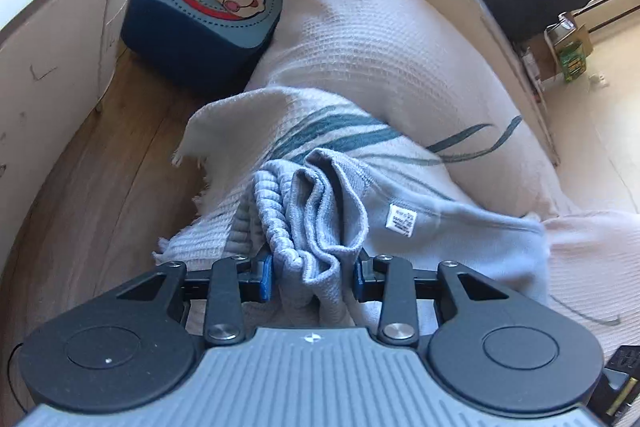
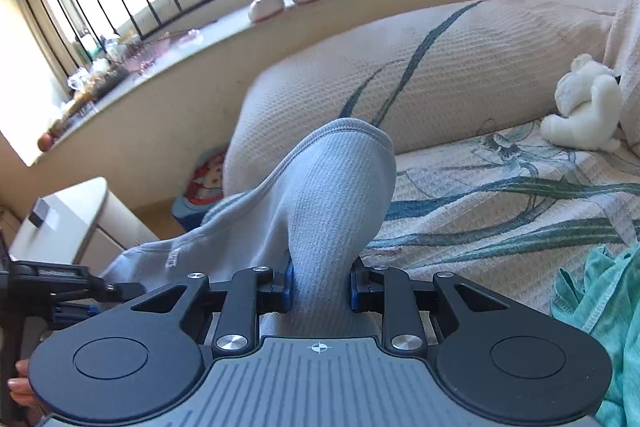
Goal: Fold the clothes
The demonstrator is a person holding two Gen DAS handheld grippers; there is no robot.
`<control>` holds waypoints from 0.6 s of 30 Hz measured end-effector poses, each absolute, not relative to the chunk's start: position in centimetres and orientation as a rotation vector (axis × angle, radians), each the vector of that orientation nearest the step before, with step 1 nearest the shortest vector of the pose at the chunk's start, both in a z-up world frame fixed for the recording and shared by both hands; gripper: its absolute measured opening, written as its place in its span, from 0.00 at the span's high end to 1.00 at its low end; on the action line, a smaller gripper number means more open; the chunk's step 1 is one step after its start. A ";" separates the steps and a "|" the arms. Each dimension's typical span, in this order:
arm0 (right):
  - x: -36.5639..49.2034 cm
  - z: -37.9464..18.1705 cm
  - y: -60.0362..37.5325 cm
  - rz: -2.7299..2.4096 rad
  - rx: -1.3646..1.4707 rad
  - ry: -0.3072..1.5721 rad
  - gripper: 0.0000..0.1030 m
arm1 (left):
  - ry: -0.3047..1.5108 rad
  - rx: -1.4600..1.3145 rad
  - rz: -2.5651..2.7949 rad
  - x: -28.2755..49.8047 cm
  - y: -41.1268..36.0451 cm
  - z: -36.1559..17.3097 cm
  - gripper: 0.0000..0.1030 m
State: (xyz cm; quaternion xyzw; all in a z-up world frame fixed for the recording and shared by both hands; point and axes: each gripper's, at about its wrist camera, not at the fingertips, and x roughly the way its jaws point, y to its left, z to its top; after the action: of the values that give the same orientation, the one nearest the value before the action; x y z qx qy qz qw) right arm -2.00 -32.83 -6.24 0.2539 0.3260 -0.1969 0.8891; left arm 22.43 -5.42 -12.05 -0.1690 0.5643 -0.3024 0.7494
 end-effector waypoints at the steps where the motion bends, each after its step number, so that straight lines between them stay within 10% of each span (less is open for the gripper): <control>1: -1.8 -6.1 -32.9 -0.406 0.524 0.678 0.76 | 1.215 -0.348 -0.667 22.4 -5.7 -11.5 0.68; 18: 6.8 -4.4 -37.9 -0.396 0.497 0.548 0.76 | 1.075 -0.089 -0.634 29.6 -13.6 -9.0 0.62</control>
State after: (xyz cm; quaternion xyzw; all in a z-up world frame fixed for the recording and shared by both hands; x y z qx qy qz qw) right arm 6.83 -37.87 -4.35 0.2413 0.2660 -0.1922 0.9133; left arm 29.55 -13.58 -8.98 -0.0416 0.5030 -0.2967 0.8107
